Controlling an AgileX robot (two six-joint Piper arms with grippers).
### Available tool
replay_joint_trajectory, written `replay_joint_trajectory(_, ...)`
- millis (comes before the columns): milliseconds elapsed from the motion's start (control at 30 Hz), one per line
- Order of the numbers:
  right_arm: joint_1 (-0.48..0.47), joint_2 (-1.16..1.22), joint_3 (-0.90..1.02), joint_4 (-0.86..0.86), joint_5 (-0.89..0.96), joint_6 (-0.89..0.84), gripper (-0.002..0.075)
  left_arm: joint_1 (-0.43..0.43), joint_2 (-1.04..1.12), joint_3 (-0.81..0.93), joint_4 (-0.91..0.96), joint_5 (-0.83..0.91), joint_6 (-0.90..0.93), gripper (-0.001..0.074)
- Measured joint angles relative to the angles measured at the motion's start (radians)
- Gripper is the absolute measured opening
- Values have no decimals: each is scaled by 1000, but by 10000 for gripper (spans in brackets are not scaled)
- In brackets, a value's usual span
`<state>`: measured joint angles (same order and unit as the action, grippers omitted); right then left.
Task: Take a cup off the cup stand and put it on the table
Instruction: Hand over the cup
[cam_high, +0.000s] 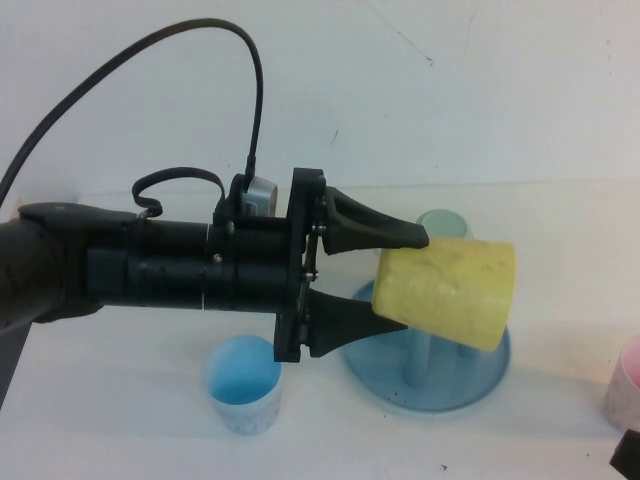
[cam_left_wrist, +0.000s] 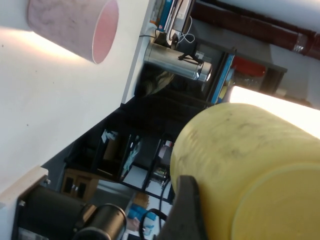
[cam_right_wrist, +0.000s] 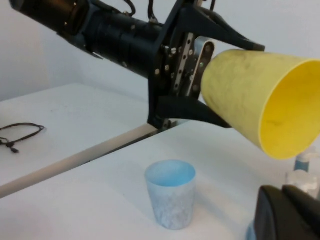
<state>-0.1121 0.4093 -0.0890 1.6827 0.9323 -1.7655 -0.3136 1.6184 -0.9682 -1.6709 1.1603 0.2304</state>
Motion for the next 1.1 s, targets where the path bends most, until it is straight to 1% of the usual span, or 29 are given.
replay_joint_trajectory(167, 0, 90, -53, 0, 36, -4, -3, 0, 0, 0, 0, 0, 33, 545)
replay_joint_trajectory(400, 0, 157, -136, 0, -5, -4, -3, 0, 0, 0, 0, 0, 51, 545)
replay_joint_trajectory(633, 0, 192, -145, 0, -32, -12, -2, 0, 0, 0, 0, 0, 54, 545)
replay_joint_trajectory(700, 0, 205, -145, 0, -28, -14, 13, 0, 0, 0, 0, 0, 54, 545)
replay_joint_trajectory(767, 0, 220, -145, 0, -13, -14, 72, 0, 0, 0, 0, 0, 56, 545)
replay_joint_trajectory(867, 0, 255, -157, 0, 20, -11, 237, 0, 0, 0, 0, 0, 56, 545)
replay_joint_trajectory(933, 0, 282, -175, 0, 44, -5, 367, 0, 0, 0, 0, 0, 56, 545)
replay_joint_trajectory(967, 0, 294, -185, 0, 56, -4, 410, 0, 0, 0, 0, 0, 56, 545)
replay_joint_trajectory(1033, 0, 331, -213, 0, 89, -3, 474, 0, 0, 0, 0, 0, 56, 545)
replay_joint_trajectory(1100, 0, 371, -239, 0, 119, 2, 501, 0, 0, 0, 0, 0, 56, 545)
